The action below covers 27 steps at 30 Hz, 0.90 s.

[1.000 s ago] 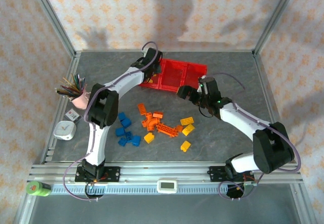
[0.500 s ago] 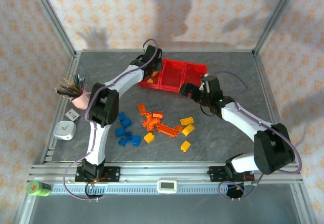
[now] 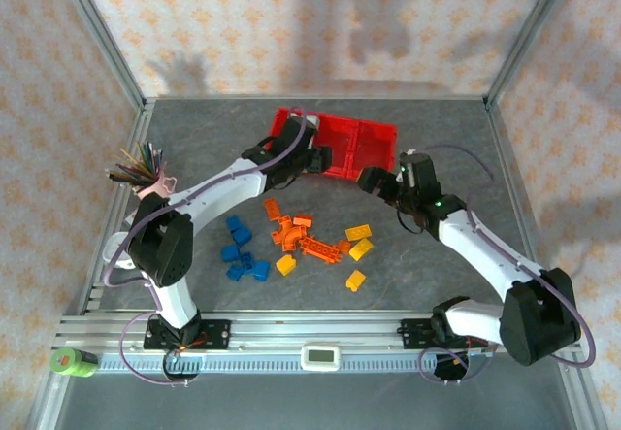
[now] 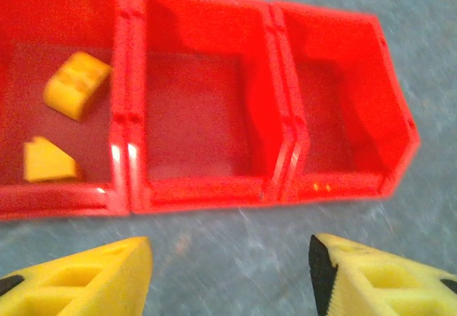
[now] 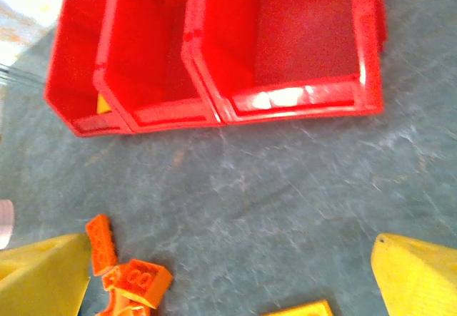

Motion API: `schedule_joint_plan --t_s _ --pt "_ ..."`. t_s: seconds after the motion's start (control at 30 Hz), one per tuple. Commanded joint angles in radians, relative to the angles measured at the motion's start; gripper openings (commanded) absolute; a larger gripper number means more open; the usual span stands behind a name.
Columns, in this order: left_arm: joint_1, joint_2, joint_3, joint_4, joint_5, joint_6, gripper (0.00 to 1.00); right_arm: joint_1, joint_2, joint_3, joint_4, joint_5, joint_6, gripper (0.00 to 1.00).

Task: Sort the legos into containers by color
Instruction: Pick up the lego from the center of the table.

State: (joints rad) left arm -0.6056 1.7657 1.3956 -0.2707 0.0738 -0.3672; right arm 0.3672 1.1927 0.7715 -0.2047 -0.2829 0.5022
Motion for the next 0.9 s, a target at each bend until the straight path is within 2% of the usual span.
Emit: schedule_joint_plan --t_s 0.0,0.13,0.3,0.47,0.57,0.87 --pt "-0.038 -0.027 -0.062 0.002 0.027 0.008 0.64 -0.007 -0.061 -0.024 -0.111 0.075 0.017 1.00" --pt "-0.099 -0.027 -0.117 0.040 0.063 -0.016 0.67 -0.010 -0.113 -0.070 -0.151 0.091 0.040 1.00" --pt "-0.160 0.018 -0.120 0.045 0.054 -0.039 0.71 -0.025 -0.170 -0.116 -0.230 0.130 0.086 1.00" --pt "-0.201 0.074 -0.108 0.055 0.048 -0.080 0.75 -0.126 -0.246 -0.190 -0.237 0.082 0.126 1.00" --pt "-0.226 0.120 -0.060 -0.022 -0.007 -0.126 0.78 -0.189 -0.276 -0.220 -0.231 0.045 0.120 1.00" --pt "-0.306 0.215 0.008 -0.109 -0.072 -0.314 0.79 -0.232 -0.287 -0.264 -0.205 0.025 0.101 1.00"
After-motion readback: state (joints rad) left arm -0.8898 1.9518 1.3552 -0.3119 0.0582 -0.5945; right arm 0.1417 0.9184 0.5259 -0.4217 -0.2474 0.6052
